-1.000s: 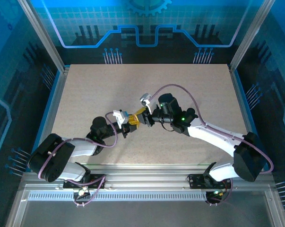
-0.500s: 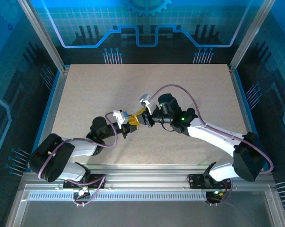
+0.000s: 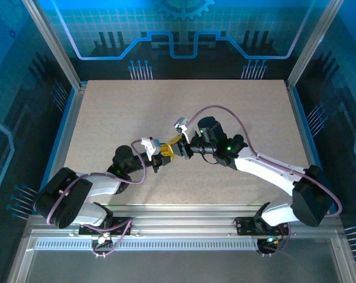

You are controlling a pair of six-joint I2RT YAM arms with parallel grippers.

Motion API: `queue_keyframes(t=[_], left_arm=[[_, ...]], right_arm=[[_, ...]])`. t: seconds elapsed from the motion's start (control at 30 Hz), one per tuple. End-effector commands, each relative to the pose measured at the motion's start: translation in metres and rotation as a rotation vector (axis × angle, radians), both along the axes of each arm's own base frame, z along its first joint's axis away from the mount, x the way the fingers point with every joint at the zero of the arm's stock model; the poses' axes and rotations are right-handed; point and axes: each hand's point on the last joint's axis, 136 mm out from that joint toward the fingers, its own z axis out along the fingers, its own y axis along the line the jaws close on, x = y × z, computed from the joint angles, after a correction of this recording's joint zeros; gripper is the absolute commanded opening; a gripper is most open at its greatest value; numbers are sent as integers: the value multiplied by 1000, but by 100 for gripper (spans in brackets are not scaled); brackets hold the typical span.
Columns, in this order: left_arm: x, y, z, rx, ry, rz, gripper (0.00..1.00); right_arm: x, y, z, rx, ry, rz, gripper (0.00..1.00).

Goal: Insert the wireless bluetooth earbuds into the charging case

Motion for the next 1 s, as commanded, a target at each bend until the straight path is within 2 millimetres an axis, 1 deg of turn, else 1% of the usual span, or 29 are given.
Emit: queue_keyframes(t=[0.0,0.1,0.2,0.33,0.5,0.67,0.97], left_arm=[[-6,-2,17,-5,-110,-22,14],[-8,1,9,35,-156,-11,13],[-9,2,9,37,-181,-10,13],[-12,2,9,39,-218,-11,12],[-16,2,7,72,-278,-10,12],[-19,2,4,96,-309,-14,12],[-19,4,8,86,-323,7,12]], right_arm=[[-10,-7,7,-24,-14,-5,21],[-14,-13,12,3,-19,-23,21],[-15,-15,14,16,-22,-34,21],[-15,-17,11,7,-15,-43,22],[-16,-14,8,15,-3,-40,22],[-18,-7,15,28,-13,-18,22],[-20,-5,7,1,-5,-31,22]])
